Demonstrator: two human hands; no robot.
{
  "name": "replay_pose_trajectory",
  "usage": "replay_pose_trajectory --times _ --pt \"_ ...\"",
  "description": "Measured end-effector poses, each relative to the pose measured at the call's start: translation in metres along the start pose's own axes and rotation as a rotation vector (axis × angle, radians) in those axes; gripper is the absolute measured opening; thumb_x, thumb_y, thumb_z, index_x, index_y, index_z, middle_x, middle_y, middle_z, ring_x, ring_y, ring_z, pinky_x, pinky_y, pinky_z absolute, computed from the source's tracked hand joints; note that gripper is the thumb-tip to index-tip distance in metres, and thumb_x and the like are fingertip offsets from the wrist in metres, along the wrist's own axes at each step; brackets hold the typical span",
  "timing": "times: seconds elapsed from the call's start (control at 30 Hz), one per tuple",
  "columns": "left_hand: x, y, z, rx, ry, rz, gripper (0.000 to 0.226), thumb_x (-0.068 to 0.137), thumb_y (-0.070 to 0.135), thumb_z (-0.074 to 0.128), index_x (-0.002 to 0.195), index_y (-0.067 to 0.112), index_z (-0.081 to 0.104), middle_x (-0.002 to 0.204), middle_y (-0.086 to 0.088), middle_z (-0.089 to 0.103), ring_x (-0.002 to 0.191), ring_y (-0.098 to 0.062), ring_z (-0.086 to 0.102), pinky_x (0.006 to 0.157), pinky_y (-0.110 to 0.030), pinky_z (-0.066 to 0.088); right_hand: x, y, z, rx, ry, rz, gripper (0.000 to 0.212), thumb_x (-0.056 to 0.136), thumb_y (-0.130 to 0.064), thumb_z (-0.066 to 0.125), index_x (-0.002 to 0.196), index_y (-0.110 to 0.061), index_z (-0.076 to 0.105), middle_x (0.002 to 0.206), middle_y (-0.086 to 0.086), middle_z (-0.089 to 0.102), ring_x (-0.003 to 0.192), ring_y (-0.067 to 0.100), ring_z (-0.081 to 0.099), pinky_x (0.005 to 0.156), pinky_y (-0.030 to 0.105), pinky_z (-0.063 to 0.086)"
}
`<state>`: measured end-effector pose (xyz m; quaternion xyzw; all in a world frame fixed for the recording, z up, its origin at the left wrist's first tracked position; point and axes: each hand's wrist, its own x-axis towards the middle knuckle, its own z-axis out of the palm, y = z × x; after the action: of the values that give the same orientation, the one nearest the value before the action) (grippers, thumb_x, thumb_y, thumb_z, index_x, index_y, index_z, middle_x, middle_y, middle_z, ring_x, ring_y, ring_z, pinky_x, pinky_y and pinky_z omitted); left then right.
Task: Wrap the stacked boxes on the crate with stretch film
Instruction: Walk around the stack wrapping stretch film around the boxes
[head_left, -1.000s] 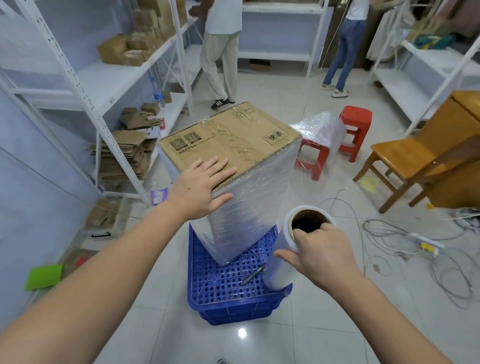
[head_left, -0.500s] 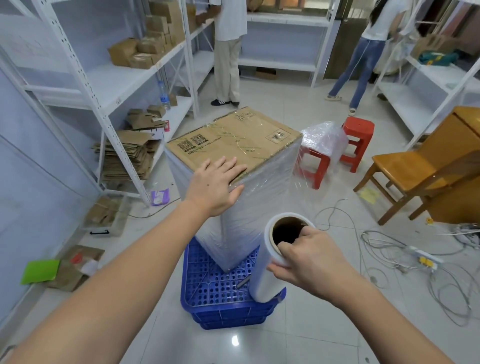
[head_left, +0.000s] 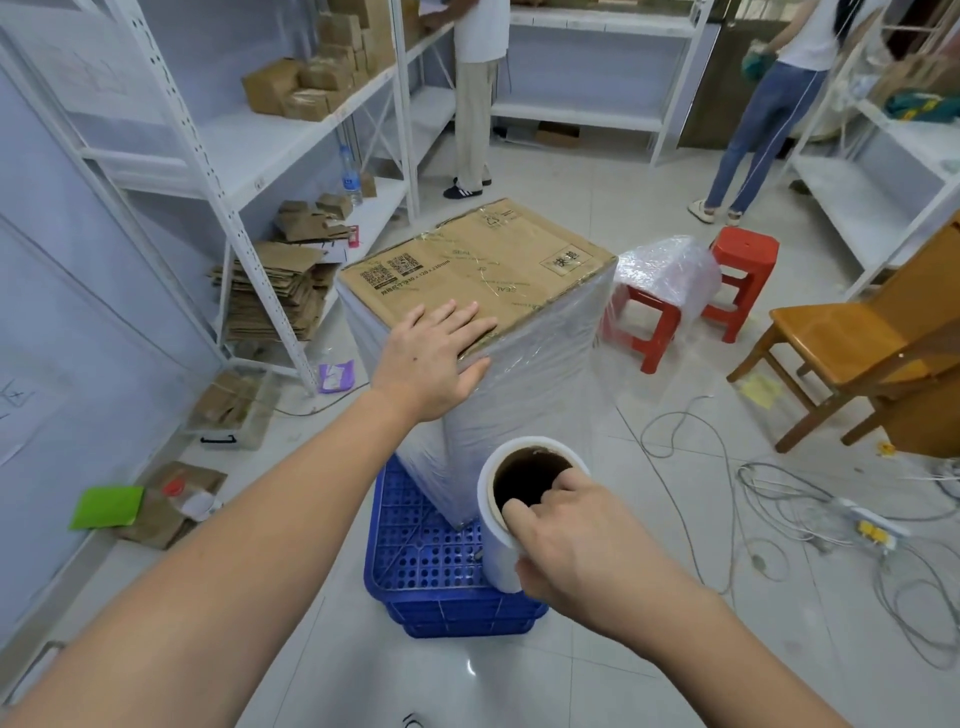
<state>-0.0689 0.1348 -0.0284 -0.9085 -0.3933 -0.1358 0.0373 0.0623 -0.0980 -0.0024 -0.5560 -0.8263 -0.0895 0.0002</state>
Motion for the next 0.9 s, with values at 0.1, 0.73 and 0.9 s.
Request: replay_pose_trajectory --times 0.1,0.73,0.9 --pt "-0.002 -0.001 0.0 -0.001 0.003 -0.001 0.059 0.1 0.061 0.033 0.154 0.039 0.044 0.162 0.007 0.041 0.152 -0.02 0.036 0.125 -0.048 0.022 0.002 -0.016 0.004 0.012 0.0 0.16 0.054 0.069 -0.066 0.068 0.069 -0.019 0.042 0.046 -0.006 0.047 0.042 0.019 0.035 0.063 0.033 0.041" --pt "0.005 -0.05 -0.014 -0.016 -0.218 0.438 0.106 0.083 0.089 0.043 0.165 0.035 0.005 0.174 -0.006 0.003 0.16 -0.027 0.005 0.129 -0.046 0.004 0.053 -0.076 -0.015 0.007 -0.147 0.903 0.071 0.07 -0.094 0.032 0.068 -0.025 0.05 0.058 -0.009 0.056 0.072 0.018 0.05 0.071 0.029 0.036" --pt "0.011 -0.069 -0.011 0.024 -0.216 0.581 0.124 0.072 0.089 0.059 0.165 0.032 0.0 0.174 -0.005 0.0 0.16 -0.027 0.004 0.129 -0.043 0.003 0.073 -0.087 -0.022 -0.017 -0.105 0.977 0.082 0.062 -0.101 0.021 0.064 -0.023 0.047 0.055 -0.008 0.052 0.061 0.013 0.05 0.079 0.029 0.038"
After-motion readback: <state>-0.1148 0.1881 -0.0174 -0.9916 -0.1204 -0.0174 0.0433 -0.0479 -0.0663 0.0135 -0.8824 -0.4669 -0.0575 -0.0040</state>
